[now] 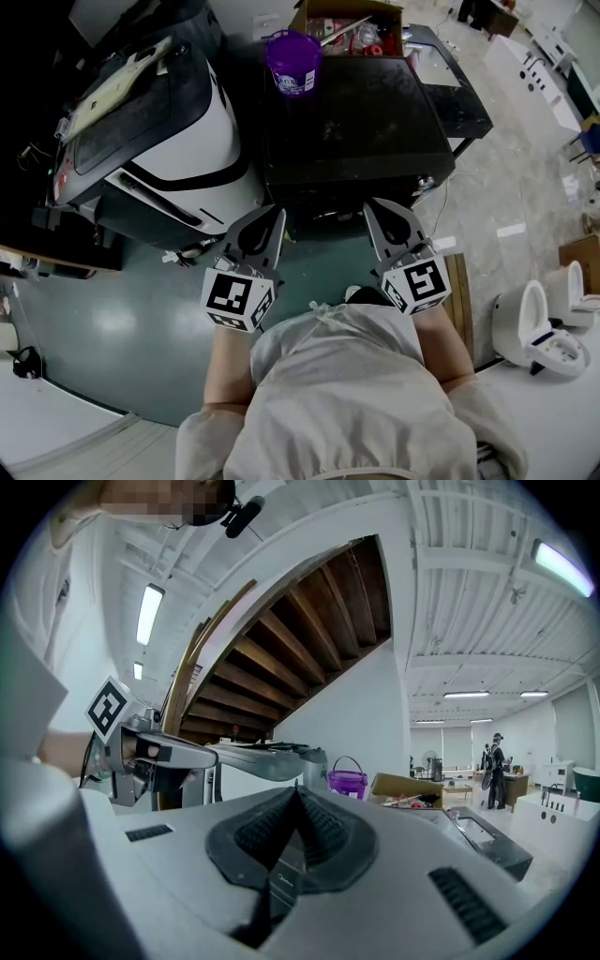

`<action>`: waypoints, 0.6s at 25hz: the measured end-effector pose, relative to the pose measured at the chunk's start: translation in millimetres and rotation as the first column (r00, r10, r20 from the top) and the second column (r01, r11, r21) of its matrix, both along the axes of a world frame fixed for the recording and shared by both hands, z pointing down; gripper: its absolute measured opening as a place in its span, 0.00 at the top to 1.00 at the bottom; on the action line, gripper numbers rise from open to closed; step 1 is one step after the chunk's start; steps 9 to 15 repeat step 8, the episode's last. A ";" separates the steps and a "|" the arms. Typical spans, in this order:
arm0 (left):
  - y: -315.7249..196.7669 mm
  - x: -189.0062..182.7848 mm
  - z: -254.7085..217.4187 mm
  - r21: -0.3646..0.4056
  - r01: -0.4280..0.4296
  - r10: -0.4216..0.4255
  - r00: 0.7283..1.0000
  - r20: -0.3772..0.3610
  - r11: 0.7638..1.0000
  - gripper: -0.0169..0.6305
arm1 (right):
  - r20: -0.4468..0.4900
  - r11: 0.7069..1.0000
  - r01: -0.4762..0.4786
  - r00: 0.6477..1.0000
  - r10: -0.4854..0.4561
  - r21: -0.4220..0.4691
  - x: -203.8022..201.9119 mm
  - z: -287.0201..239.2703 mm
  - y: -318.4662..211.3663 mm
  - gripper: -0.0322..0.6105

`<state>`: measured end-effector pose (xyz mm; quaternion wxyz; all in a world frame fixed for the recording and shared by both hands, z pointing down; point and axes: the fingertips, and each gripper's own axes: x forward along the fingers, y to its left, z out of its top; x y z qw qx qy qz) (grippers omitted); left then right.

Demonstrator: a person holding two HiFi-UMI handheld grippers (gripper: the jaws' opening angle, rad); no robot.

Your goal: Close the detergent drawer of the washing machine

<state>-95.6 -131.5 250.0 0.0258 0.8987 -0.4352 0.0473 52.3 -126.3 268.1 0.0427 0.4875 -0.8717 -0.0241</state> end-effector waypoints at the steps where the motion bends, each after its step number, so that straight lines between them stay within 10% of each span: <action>1: 0.4 -0.1 0.1 0.000 -0.001 0.001 1.000 0.002 1.000 0.94 | -0.003 1.000 -0.004 1.000 0.004 -0.002 0.0 1.1 0.4 0.95; 15: -0.9 -5.9 -5.7 0.010 0.004 -0.004 1.000 -0.017 1.000 0.94 | -0.018 1.000 -0.027 0.999 0.027 -0.006 -0.7 4.3 -1.0 0.95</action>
